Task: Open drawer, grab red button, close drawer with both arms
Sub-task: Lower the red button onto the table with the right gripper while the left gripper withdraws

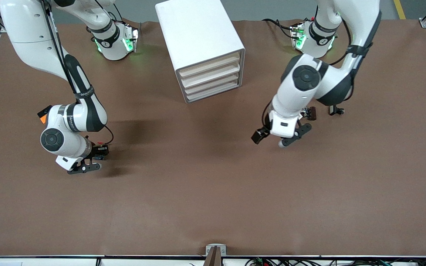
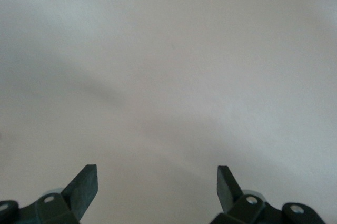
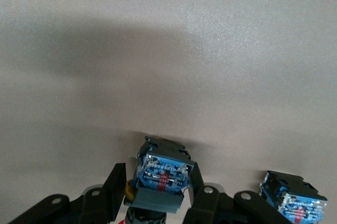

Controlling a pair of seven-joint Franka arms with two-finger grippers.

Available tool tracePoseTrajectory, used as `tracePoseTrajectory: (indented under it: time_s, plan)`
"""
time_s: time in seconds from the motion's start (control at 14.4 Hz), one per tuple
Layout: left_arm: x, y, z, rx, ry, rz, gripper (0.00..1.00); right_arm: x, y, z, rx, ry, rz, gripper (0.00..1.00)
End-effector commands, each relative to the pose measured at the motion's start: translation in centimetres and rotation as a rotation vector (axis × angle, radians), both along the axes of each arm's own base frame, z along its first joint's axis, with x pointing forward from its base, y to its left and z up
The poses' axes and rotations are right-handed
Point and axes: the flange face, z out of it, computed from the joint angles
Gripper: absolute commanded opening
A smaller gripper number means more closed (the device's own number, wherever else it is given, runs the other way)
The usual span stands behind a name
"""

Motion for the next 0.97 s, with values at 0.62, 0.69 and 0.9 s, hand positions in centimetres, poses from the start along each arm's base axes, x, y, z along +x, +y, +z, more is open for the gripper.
tracePoseTrajectory:
  time_s: [0.62, 0.69, 0.9]
  plan:
    - [2.8, 16.9, 15.6, 0.145, 0.046, -0.202, 1.00, -0.4, 0.2, 7.8, 0.002, 0.004, -0.021, 1.00]
    - [2.7, 18.3, 17.2, 0.151, 0.055, -0.215, 1.00, -0.3, 0.2, 9.6, 0.006, -0.004, -0.039, 1.00]
    - [1.9, 21.3, 20.7, 0.168, 0.067, -0.243, 1.00, -0.6, 0.6, 15.6, 0.007, -0.007, -0.086, 1.00]
